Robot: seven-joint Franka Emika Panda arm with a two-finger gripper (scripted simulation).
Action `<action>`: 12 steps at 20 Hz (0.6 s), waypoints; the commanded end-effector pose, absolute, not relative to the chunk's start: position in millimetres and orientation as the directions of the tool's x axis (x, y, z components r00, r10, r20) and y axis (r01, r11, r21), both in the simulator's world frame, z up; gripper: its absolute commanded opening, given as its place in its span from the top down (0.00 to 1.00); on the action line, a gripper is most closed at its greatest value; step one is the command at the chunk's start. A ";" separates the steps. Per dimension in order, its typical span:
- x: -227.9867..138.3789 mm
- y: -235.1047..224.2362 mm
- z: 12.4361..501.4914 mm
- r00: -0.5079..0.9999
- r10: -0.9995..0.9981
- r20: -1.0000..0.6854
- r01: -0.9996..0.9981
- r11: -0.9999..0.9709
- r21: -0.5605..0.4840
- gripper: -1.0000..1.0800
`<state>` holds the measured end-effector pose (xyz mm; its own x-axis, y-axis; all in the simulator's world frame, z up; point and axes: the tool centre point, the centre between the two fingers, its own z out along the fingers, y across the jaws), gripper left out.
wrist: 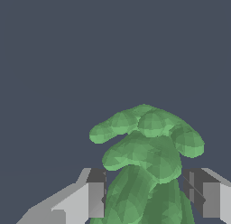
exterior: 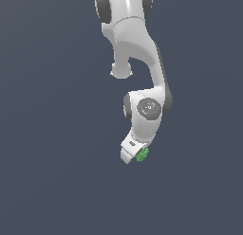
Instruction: Pick up the object and move it to a goal position.
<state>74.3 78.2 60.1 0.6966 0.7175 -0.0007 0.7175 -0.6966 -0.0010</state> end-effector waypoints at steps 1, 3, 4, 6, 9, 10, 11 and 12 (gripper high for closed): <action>74.9 78.1 60.4 0.697 0.717 0.000 0.717 -0.697 0.000 1.00; 74.9 78.1 60.4 0.697 0.717 0.000 0.717 -0.697 0.000 1.00; 74.9 78.1 60.4 0.697 0.717 0.000 0.717 -0.697 0.000 1.00; 74.9 78.1 60.4 0.697 0.717 0.000 0.717 -0.697 0.000 1.00; 74.9 78.1 60.4 0.697 0.717 0.000 0.717 -0.697 0.000 1.00; 74.7 78.1 60.5 0.697 0.717 0.000 0.717 -0.697 0.000 1.00; 74.7 78.2 60.8 0.697 0.717 0.000 0.717 -0.697 0.000 1.00; 74.6 78.6 61.8 0.697 0.717 0.000 0.717 -0.697 0.000 1.00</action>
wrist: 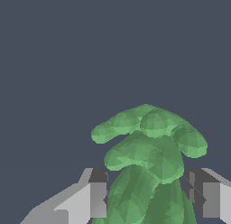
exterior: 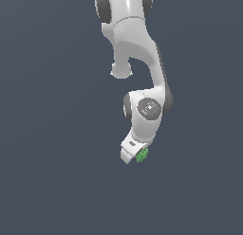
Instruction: Pick up the object and move it to a goal position.
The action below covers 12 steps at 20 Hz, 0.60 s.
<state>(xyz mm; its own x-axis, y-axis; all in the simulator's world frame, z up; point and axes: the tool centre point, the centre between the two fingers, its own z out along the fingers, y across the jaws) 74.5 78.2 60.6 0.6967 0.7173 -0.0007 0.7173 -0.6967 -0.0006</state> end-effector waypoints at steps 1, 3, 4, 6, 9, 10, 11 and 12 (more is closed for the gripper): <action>74.5 79.3 63.5 0.697 0.717 0.000 0.717 -0.697 0.000 1.00; 74.1 81.6 69.0 0.697 0.717 0.000 0.717 -0.697 0.000 1.00; 73.8 83.2 72.8 0.697 0.717 0.000 0.717 -0.697 0.000 1.00; 73.2 87.3 82.4 0.697 0.717 -0.001 0.717 -0.697 0.000 1.00; 71.7 95.9 103.0 0.697 0.717 -0.001 0.717 -0.697 0.000 1.00; 71.2 99.4 111.2 0.697 0.717 -0.001 0.717 -0.697 0.000 1.00; 70.6 103.4 120.1 0.696 0.718 -0.001 0.718 -0.696 0.000 1.00; 69.9 107.3 129.6 0.696 0.718 -0.001 0.718 -0.696 0.000 1.00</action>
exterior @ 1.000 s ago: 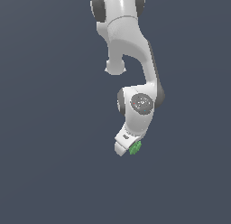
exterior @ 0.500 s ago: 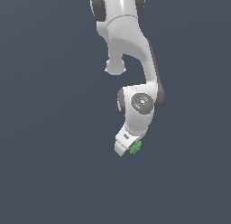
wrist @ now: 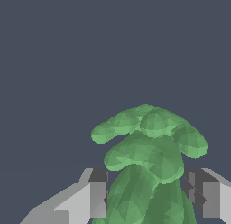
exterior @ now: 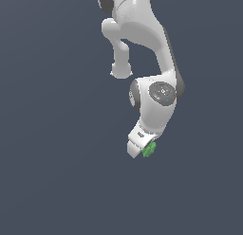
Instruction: Pick up the object and move it to a goal position.
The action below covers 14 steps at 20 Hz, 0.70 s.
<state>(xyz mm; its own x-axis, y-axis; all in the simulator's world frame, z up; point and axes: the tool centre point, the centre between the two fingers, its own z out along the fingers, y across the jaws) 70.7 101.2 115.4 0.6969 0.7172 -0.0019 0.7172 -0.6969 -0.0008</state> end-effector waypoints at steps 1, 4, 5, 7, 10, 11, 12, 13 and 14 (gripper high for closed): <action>69.3 111.5 139.6 0.696 0.718 -0.001 0.718 -0.696 0.000 1.00; 67.3 125.4 171.9 0.696 0.718 -0.001 0.718 -0.696 0.000 1.00; 66.7 130.0 182.8 0.696 0.718 -0.001 0.718 -0.696 0.000 1.00; 65.5 139.2 204.7 0.696 0.718 -0.001 0.718 -0.696 0.000 1.00; 64.0 152.9 237.1 0.696 0.718 0.000 0.718 -0.696 0.000 1.00; 63.6 157.4 247.7 0.696 0.718 0.000 0.718 -0.696 0.000 1.00; 63.2 161.9 258.2 0.696 0.718 0.000 0.718 -0.696 0.000 1.00; 62.8 166.3 268.6 0.696 0.718 0.000 0.718 -0.696 0.000 1.00; 62.6 170.5 278.9 0.696 0.718 0.000 0.718 -0.696 0.000 1.00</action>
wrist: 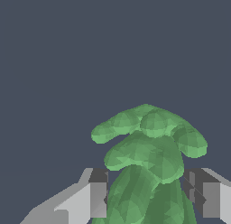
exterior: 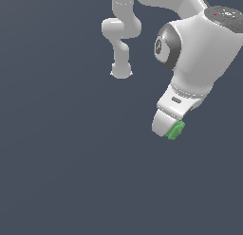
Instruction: Pick up the object and move it to a goal position.
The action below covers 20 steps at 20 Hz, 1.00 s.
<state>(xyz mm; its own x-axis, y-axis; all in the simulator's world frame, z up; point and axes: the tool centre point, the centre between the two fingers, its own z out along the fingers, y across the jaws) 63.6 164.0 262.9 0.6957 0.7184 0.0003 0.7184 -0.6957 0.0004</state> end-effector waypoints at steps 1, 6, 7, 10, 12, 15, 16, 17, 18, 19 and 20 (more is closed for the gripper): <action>62.3 174.8 289.0 0.696 0.718 0.000 0.718 -0.696 0.000 1.00; 61.9 193.0 331.7 0.696 0.718 0.000 0.718 -0.696 0.000 1.00; 62.1 195.5 338.2 0.697 0.717 0.000 0.717 -0.697 0.000 1.00; 62.4 202.5 354.0 0.697 0.717 0.000 0.717 -0.697 0.000 1.00; 62.8 205.7 361.9 0.697 0.717 0.000 0.717 -0.697 0.000 1.00; 63.2 209.4 370.1 0.697 0.717 0.000 0.717 -0.697 0.000 1.00; 63.4 210.3 371.9 0.697 0.717 0.000 0.717 -0.697 0.000 1.00; 63.6 211.0 373.4 0.697 0.717 0.000 0.717 -0.697 0.000 1.00; 63.8 211.5 374.5 0.697 0.717 0.000 0.717 -0.697 0.000 1.00; 64.0 211.8 375.3 0.697 0.717 0.000 0.717 -0.697 0.000 1.00; 64.1 212.0 375.8 0.697 0.717 0.000 0.717 -0.697 0.000 1.00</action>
<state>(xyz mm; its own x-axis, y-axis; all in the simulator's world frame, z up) 63.8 211.6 374.4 0.6966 0.7174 0.0006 0.7174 -0.6966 -0.0002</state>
